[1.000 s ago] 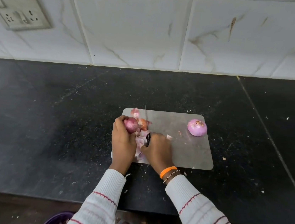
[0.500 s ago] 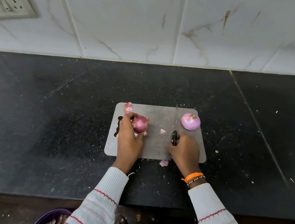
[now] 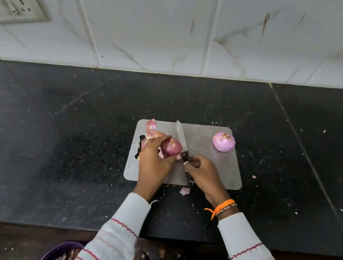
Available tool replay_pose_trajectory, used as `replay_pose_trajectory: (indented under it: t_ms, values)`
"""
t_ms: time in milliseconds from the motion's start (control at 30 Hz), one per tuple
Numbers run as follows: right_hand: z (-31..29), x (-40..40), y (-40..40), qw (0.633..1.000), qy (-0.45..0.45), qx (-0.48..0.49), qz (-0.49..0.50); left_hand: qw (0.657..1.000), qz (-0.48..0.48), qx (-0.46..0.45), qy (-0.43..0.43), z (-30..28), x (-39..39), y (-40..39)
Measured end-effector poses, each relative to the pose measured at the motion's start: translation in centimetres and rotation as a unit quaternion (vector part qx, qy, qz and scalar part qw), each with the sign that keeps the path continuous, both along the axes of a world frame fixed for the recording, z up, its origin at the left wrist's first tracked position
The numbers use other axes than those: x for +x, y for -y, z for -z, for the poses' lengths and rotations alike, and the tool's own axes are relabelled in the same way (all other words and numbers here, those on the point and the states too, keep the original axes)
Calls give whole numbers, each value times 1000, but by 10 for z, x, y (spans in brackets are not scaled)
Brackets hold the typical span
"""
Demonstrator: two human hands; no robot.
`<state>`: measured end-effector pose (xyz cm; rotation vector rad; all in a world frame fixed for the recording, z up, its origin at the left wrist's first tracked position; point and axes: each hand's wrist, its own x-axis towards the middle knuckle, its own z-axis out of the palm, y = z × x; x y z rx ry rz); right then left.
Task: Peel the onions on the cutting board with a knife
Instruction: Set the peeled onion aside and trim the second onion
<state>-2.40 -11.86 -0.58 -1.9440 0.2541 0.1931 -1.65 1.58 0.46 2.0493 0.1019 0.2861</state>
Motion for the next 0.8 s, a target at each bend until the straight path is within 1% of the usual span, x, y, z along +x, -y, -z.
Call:
replay_pose_trajectory:
  t_ms: [67, 133, 300, 367, 467, 567, 667, 800]
  values:
    - [-3, 0, 6, 999, -27, 39, 15, 1000, 22, 10, -3, -1, 2, 4]
    - [-8, 0, 11, 997, -40, 55, 32, 998, 49, 22, -16, -1, 5, 10]
    - [-11, -4, 17, 993, 12, 91, 77, 992, 79, 92, -44, 2, 16, 27]
    - [-12, -7, 16, 994, 24, 74, 73, 991, 69, 103, -44, 5, 19, 32]
    - [-10, -12, 13, 998, 20, 39, 36, 993, 60, 89, -50, 9, 21, 35]
    - [-5, -14, 14, 999, 10, -48, 2, 993, 58, 85, -57, 14, 20, 35]
    - [-3, -12, 16, 993, 30, -115, 8, 993, 64, 88, -54, 14, 20, 35]
    - [-3, -11, 12, 990, 34, -131, 27, 992, 70, 96, -51, 13, 21, 34]
